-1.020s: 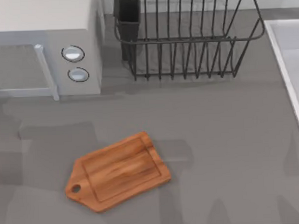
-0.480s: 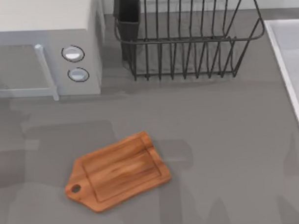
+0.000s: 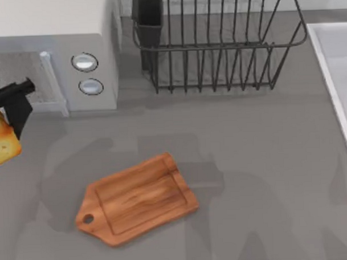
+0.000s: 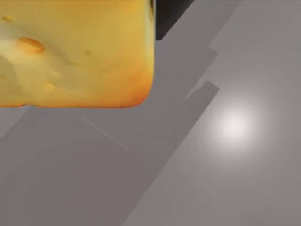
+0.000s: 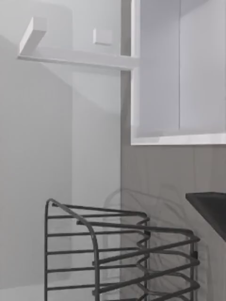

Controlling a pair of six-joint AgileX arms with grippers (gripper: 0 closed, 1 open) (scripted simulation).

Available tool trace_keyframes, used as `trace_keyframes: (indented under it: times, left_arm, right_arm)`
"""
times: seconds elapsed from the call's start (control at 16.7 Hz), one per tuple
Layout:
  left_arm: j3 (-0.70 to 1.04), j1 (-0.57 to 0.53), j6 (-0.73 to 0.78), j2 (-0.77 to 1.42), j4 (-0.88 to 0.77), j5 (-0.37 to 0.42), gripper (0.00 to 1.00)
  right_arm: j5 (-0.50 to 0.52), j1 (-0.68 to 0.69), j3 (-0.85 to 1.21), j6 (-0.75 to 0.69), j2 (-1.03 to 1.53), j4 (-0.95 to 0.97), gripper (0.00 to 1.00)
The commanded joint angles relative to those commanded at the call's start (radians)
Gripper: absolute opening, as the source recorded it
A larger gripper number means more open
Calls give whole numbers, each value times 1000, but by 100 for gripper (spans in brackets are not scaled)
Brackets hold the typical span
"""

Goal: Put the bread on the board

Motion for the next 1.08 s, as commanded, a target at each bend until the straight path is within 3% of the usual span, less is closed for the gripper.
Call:
trace_keyframes:
  times: [0.6,1.08]
  left_arm:
    - [-26,-358,-982,19,43,-2,0]
    - [-53,-559,-1447,20,121,1,0]
  right_arm:
    - [0,0,0,0,0,0,100]
    - [0,0,0,0,0,0,100]
